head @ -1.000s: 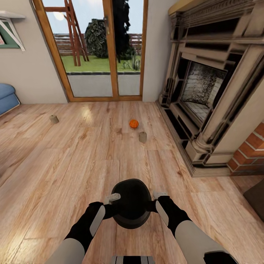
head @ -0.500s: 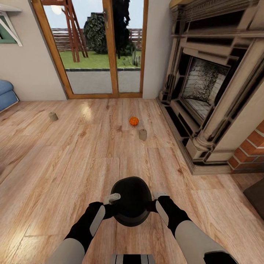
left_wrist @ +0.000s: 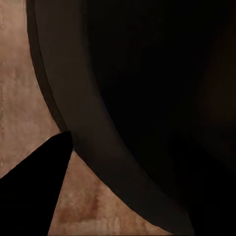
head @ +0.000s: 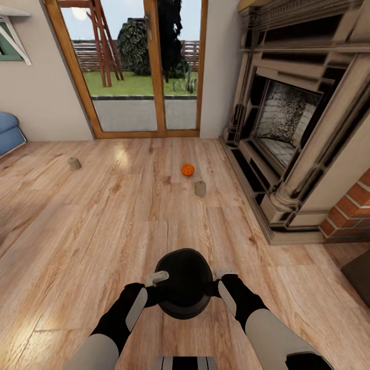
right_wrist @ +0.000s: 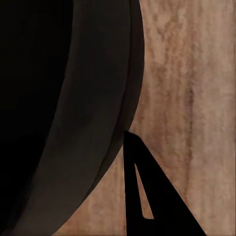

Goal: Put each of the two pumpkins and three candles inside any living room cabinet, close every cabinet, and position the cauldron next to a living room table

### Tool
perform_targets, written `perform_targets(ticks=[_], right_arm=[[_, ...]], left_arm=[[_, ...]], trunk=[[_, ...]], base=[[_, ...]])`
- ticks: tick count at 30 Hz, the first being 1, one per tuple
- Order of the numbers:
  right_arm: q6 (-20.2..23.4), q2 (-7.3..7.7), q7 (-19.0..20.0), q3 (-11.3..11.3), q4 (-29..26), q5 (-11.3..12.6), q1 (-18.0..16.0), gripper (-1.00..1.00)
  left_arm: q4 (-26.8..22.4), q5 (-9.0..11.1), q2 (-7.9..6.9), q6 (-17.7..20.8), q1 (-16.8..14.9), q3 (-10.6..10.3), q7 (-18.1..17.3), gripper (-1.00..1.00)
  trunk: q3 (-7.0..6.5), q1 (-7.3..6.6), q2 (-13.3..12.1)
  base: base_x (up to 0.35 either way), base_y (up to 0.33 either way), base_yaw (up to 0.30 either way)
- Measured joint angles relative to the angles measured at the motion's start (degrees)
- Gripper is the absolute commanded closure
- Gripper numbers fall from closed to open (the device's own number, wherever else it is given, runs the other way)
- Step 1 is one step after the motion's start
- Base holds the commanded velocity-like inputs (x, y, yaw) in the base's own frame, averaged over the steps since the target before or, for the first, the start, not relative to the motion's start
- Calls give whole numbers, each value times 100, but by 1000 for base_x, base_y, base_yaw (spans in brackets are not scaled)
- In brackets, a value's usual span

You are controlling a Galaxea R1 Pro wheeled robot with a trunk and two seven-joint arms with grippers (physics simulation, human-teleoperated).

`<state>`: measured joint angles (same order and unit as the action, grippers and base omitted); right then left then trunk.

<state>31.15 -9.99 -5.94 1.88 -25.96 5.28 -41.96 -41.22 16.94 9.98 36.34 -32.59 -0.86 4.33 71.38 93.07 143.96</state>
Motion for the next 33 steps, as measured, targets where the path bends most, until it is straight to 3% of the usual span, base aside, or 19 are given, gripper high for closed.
perform_targets(ticks=[1,4,14,33], right_arm=[[1,0,-1,1,2,-7,1,100],[-6,-1,12,3,2,75,1,100],[-5,-1,6,9,5,70,4,100],[9,-1,17,-3,21,33,4,100]], left_arm=[[-4,-3,0,-1,-1,3,0,100],[-27,230,2,-17,-3,-2,-31,100],[-38,136,2,-13,-3,-1,-29,100],[-7,161,2,-14,-2,-5,-22,100]], trunk=[[0,-1,0],[-1,-2,1],[-1,-1,1],[-43,-5,-3]], base=[[0,0,0],[0,0,0],[0,0,0],[0,0,0]])
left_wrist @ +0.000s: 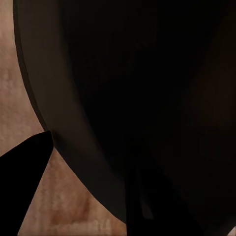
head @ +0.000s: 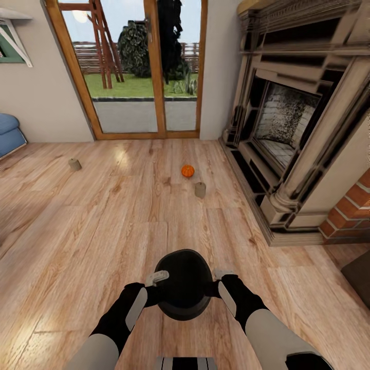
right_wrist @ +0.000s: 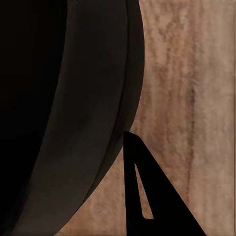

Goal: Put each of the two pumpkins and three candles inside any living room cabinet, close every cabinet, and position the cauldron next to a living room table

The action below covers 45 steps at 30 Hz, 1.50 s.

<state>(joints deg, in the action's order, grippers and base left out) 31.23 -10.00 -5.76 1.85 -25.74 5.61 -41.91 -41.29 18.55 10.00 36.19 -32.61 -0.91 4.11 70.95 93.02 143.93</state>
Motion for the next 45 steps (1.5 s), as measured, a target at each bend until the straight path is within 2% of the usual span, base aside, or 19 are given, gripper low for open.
perform_targets(ticks=[2,7,18,22,43,45], right_arm=[[1,0,1,-1,-16,-4,2,100],[1,0,2,-1,-9,-5,3,100],[6,0,2,0,-6,-7,-4,100],[15,0,109,-102,-22,-178,-4,100],[19,0,70,-83,-11,-116,-5,100],[20,0,67,-81,-4,-109,-4,100]], left_arm=[[-6,1,0,-2,-2,0,-2,100],[-3,-1,0,-1,-1,0,-1,100],[-4,4,0,-2,0,1,-2,100],[-9,29,0,-11,0,-12,-5,100],[-5,26,0,2,0,-5,-6,100],[0,23,0,4,1,-3,-5,100]], trunk=[[-45,-5,-2],[-45,-5,-3],[-288,-34,-17],[-377,-44,-23],[-842,-98,-51],[-843,-98,-51]], base=[[0,0,0],[0,0,0],[0,0,0],[0,0,0],[0,0,0],[0,0,57]])
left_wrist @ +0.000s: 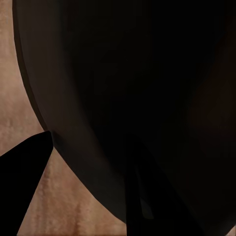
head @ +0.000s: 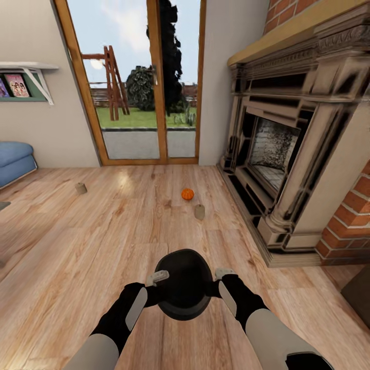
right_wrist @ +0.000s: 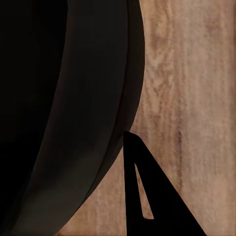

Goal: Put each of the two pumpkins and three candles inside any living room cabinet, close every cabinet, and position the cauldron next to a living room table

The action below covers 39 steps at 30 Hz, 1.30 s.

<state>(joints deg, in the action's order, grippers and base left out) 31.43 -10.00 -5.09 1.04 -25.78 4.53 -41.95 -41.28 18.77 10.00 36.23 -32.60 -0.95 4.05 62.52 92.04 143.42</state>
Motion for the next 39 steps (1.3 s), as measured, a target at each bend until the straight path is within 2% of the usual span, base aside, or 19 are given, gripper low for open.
perform_targets(ticks=[39], right_arm=[[1,0,-12,14,-11,12,1,100]], left_arm=[[-3,8,0,-10,3,1,-1,100]], trunk=[[0,0,0]], base=[[-28,0,280]])
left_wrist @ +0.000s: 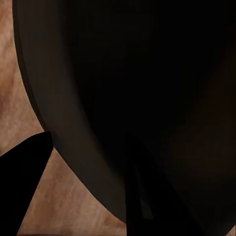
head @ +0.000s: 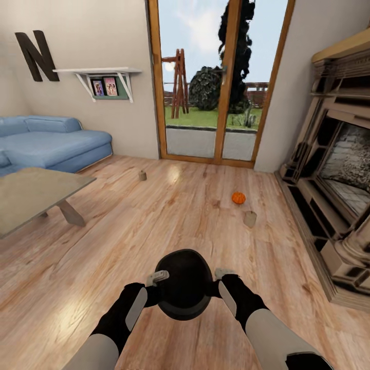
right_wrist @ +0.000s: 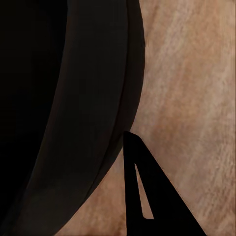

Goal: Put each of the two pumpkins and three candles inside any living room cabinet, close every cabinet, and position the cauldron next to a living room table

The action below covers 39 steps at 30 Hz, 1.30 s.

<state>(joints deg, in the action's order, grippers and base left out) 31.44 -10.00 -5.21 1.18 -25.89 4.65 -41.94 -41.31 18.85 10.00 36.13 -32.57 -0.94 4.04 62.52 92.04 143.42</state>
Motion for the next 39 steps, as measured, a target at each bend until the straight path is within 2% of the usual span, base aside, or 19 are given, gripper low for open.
perform_targets(ticks=[13,26,39], right_arm=[[0,0,2,-2,-6,1,2,100],[0,0,5,-3,-3,0,2,100],[-2,0,6,-3,1,0,-2,100]], left_arm=[[-5,-5,0,5,-2,-1,0,100],[-6,-8,0,9,-2,1,0,100],[-7,-8,0,9,-3,2,1,100]], trunk=[[0,0,0],[0,0,0],[0,0,0]], base=[[17,0,291],[252,0,289],[305,0,34]])
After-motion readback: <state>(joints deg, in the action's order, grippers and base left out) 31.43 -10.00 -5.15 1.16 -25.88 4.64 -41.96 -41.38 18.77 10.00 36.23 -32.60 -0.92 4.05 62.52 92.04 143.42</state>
